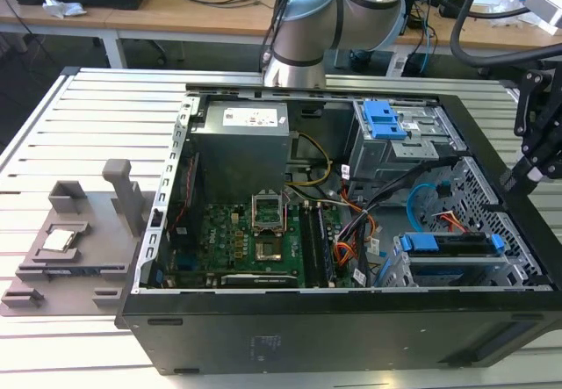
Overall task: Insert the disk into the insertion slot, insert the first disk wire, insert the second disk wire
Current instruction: 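Insert the first disk wire, then insert the second disk wire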
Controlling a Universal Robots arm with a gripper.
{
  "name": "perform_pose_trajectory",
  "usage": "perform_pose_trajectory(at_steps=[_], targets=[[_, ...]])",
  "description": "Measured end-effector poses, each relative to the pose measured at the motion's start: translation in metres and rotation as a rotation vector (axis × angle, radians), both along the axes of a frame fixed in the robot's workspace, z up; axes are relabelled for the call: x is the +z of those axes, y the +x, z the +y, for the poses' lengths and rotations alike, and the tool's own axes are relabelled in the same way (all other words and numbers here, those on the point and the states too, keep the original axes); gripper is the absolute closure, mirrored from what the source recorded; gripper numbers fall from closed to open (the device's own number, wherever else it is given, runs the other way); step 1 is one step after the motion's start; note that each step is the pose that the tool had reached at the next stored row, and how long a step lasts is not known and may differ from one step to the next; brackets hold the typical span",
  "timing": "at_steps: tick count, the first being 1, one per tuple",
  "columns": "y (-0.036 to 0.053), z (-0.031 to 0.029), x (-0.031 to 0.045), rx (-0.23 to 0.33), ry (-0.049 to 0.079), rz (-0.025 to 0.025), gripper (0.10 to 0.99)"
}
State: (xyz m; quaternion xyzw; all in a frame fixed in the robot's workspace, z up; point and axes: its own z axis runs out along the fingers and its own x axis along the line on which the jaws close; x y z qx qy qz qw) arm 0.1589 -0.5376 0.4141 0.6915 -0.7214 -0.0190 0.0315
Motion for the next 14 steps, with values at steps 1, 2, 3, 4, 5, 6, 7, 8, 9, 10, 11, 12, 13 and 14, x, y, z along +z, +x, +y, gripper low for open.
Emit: perform_pose_trajectory(at_steps=[1,2,3,4,5,6,7,8,9,10,11,12,13,14], targets=[[0.0000,0.0000,0.0000,0.000,0.000,0.0000,0.980],[0.0000,0.0000,0.0000,0.000,0.000,0.0000,0.980],[0.0000,0.0000,0.0000,0.000,0.000,0.0000,0.980],[0.0000,0.0000,0.0000,0.000,0.000,0.0000,0.980],[0.0000,0.0000,0.0000,0.000,0.000,0.0000,0.980],[0.0000,0.0000,0.0000,0.000,0.000,0.0000,0.980],[0.0000,0.0000,0.0000,0.000,0.000,0.0000,0.980],[0.0000,0.0000,0.0000,0.000,0.000,0.0000,0.980],[0.0000,0.0000,0.0001,0.000,0.000,0.0000,0.980],[0.0000,0.0000,0.0001,0.000,0.000,0.0000,0.980],[0.0000,0.0000,0.0001,0.000,0.000,0.0000,0.980],[0.0000,0.0000,0.0001,0.000,0.000,0.0000,0.973],[0.0000,0.0000,0.0001,0.000,0.000,0.0000,0.851],[0.0000,0.0000,0.0001,0.000,0.000,0.0000,0.851]])
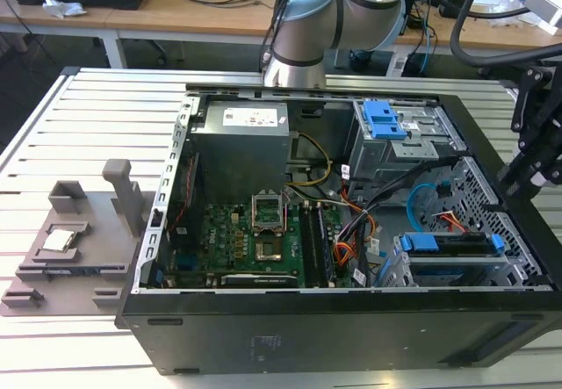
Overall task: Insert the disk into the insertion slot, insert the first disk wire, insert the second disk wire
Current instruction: 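Insert the second disk wire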
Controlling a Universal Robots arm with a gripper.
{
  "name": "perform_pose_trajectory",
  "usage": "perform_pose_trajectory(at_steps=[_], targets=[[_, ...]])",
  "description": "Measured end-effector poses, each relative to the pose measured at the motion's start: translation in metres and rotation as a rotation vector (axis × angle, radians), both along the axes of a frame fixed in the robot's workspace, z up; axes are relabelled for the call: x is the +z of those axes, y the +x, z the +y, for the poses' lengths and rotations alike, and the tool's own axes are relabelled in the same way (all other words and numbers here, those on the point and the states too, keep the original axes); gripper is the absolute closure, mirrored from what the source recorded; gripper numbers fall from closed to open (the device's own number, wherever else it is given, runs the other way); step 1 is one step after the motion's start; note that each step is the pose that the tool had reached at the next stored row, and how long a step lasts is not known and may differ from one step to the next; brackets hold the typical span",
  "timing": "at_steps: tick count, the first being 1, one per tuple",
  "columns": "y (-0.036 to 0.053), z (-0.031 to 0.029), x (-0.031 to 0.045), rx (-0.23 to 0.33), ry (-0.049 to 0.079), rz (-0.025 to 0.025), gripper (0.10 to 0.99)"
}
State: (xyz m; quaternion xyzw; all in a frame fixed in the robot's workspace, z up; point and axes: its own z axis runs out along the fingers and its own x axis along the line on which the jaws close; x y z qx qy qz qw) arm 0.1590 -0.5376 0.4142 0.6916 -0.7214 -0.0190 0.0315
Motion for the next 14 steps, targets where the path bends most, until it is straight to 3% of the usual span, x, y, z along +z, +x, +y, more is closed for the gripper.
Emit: perform_pose_trajectory(at_steps=[2,4,6,14], targets=[[0.0000,0.0000,0.0000,0.000,0.000,0.0000,0.725],[-0.0023,0.0015,0.0001,0.000,0.000,0.0000,0.725],[-0.0070,0.0086,0.0001,0.000,0.000,-0.0001,0.725],[-0.0320,0.0087,0.0000,0.000,0.000,0.0000,0.725]])
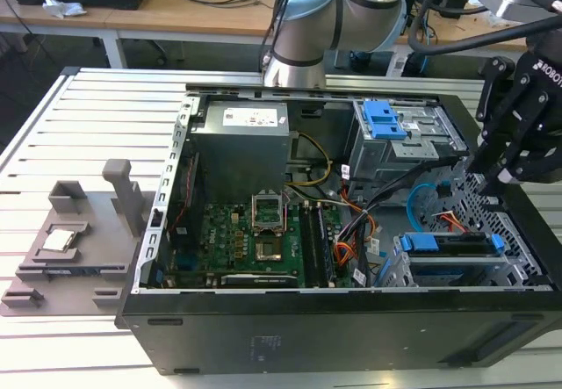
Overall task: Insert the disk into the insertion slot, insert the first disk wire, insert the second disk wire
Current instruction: 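Insert the second disk wire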
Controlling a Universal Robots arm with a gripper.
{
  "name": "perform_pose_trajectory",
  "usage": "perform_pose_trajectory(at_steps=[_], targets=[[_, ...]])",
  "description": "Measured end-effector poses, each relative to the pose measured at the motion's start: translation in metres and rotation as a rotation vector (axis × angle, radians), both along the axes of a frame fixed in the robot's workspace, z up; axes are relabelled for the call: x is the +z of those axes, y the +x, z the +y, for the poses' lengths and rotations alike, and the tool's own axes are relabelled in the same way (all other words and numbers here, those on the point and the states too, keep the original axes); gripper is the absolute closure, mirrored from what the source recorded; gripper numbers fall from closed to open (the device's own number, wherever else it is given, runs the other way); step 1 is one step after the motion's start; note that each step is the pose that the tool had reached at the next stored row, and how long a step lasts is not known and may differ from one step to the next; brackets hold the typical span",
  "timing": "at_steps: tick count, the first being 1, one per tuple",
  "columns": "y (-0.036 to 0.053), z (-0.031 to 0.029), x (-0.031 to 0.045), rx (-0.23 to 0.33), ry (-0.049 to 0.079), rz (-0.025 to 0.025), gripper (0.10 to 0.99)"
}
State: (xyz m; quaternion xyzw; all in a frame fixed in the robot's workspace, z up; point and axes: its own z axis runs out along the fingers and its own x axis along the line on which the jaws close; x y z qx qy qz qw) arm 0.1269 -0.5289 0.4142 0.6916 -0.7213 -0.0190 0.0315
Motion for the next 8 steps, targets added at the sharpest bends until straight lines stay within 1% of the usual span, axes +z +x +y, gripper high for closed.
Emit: perform_pose_trajectory(at_steps=[2,3,4,8], targets=[[-0.0042,0.0001,0.0000,0.000,0.000,0.0000,0.725],[-0.0080,0.0005,-0.0001,0.001,0.000,0.0000,0.725],[-0.0097,0.0011,-0.0003,0.011,0.000,0.0000,0.725],[-0.0099,0.0018,-0.0010,0.076,0.000,0.0000,0.725]])
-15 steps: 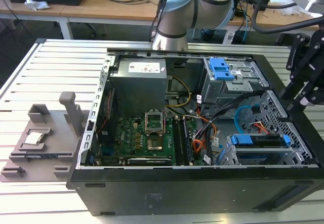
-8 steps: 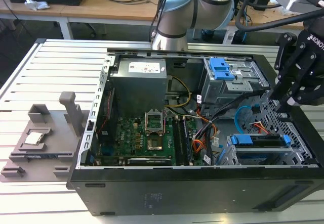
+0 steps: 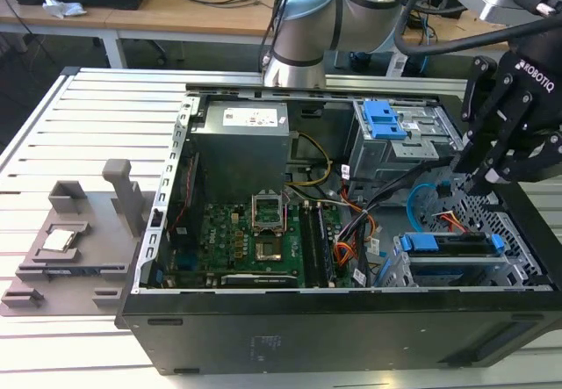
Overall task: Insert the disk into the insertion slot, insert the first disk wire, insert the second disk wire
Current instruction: 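Insert the second disk wire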
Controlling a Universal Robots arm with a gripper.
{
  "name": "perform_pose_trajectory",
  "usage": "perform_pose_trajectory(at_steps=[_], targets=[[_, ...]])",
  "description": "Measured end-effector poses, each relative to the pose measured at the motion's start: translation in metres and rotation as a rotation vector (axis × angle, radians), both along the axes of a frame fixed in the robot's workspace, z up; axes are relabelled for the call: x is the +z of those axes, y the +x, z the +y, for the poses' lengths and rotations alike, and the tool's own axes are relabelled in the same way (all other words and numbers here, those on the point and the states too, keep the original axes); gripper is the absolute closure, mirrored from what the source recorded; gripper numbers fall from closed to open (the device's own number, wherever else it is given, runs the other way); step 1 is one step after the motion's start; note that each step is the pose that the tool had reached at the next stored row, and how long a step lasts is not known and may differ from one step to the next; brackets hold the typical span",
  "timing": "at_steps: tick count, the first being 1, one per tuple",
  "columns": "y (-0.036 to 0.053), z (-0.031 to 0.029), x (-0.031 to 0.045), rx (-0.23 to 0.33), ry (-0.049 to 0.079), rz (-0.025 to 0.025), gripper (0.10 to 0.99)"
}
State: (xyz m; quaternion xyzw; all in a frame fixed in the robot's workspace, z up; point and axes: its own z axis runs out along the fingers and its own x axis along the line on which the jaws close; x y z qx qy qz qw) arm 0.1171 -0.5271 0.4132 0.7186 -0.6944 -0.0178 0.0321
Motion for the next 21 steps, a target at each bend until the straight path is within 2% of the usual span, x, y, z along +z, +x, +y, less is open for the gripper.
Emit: perform_pose_trajectory(at_steps=[4,5,12,14,18,21], targets=[[0.0000,0.0007,-0.0034,0.094,0.000,0.0000,0.725],[-0.0001,0.0033,-0.0070,0.110,0.000,-0.0003,0.725],[-0.0002,0.0208,-0.0216,0.130,0.000,-0.0004,0.725],[-0.0001,0.0282,-0.0289,0.141,0.000,-0.0004,0.725],[-0.0002,0.0308,-0.0388,0.159,-0.002,-0.0003,0.725],[-0.0002,0.0307,-0.0393,0.161,-0.004,0.0000,0.725]])
